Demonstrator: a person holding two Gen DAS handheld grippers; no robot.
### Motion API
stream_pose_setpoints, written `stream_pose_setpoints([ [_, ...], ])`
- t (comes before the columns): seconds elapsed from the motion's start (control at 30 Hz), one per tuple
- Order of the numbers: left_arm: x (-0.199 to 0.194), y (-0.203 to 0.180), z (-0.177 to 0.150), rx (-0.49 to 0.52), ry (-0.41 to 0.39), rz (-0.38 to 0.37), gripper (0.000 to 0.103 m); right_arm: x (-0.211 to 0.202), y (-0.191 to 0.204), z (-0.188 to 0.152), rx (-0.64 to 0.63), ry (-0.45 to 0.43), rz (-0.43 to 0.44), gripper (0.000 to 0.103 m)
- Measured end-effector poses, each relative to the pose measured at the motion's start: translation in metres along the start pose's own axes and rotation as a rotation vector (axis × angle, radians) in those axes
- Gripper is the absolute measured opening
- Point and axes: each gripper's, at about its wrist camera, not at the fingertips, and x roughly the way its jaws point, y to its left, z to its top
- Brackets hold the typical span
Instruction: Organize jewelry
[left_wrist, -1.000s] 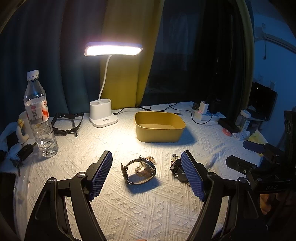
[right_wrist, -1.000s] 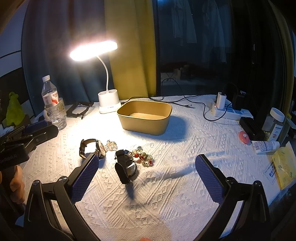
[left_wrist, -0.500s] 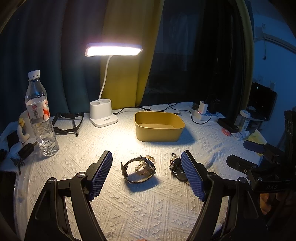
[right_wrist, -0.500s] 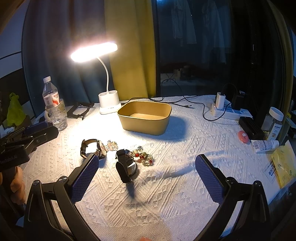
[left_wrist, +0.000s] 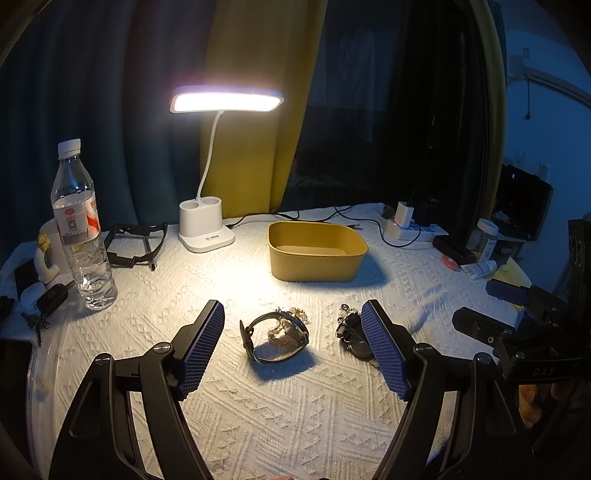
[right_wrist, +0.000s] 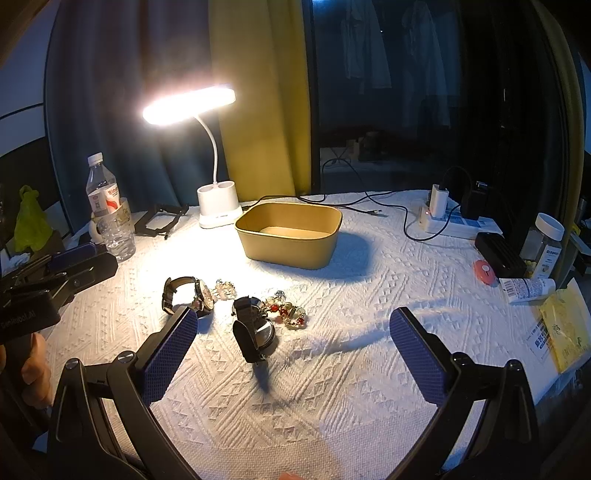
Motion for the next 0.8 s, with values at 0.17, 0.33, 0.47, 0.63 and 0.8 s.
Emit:
stream_pose_setpoints([
  [0.17,0.0,0.0,-0.001,0.001,0.002,0.0,0.08,-0.001,0.002,-0.001,-0.003,-0.002,0.001,0.103],
  [0.33,0.0,0.004,-0.013,-0.004,0.04,-0.003,0.079,0.0,0.006,-0.004,-0.009,0.007,0.008,0.103],
  [0.47,0.004,0.01,-0.033,-0.025,0.105,-0.025,0.079,0.006,0.011,-0.012,-0.015,0.029,0.023,0.103],
  [0.63,0.008,0.008,-0.064,-0.018,0.194,-0.061,0.079,0.012,0.016,-0.028,-0.017,0.062,0.041,0.103],
  [0.8,0.007,0.002,-0.092,0.019,0.272,-0.073,0.063,0.013,0.02,-0.044,-0.019,0.084,0.047,0.103],
])
